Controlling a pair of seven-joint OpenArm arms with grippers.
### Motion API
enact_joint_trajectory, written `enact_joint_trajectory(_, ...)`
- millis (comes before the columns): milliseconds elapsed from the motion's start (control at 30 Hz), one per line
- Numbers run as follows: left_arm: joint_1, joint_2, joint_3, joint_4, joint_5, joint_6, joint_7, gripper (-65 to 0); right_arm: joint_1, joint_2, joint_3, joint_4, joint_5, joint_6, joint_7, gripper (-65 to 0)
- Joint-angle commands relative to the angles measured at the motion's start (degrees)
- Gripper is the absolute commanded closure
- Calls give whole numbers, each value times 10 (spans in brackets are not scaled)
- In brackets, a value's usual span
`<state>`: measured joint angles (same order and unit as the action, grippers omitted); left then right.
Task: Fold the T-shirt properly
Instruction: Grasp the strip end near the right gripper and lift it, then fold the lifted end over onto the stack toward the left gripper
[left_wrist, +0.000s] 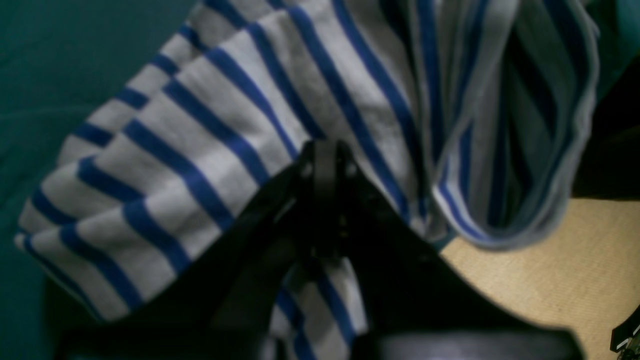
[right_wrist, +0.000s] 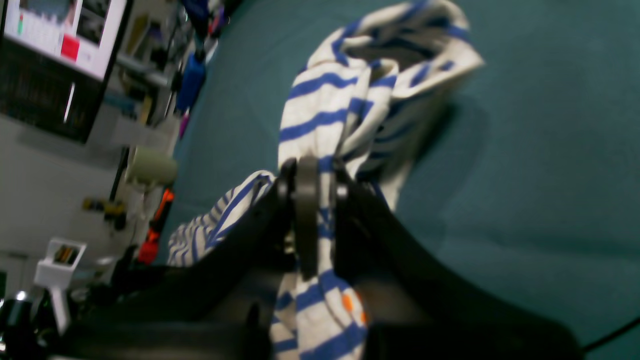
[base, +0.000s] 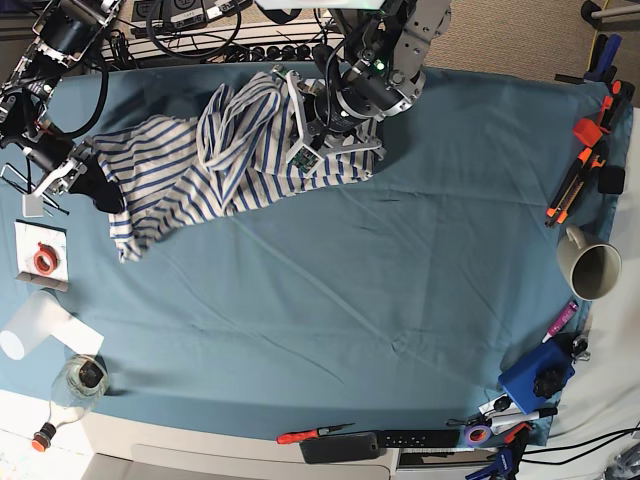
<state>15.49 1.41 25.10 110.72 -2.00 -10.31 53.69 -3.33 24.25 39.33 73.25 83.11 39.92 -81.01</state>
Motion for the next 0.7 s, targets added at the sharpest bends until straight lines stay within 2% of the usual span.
enact_joint_trajectory(0, -2, 7, 3, 9, -6, -2, -10, 0, 6, 14, 4, 18, 19, 1, 10, 0)
enact_joint_trajectory(267, -3, 7, 3, 9, -6, -2, -10, 0, 3, 15, -10, 117, 19, 1, 10, 0)
enact_joint_trajectory(400, -2, 7, 3, 20, -6, 3, -10, 0, 3, 15, -72, 173, 19, 1, 10, 0)
enact_joint_trajectory(567, -2, 7, 3, 78, -6, 31, 7, 0, 3, 15, -168, 223, 19, 1, 10, 0)
enact_joint_trajectory(667, 10, 7, 3, 115, -3, 31, 7, 0, 3, 14, -203, 235, 19, 1, 10, 0)
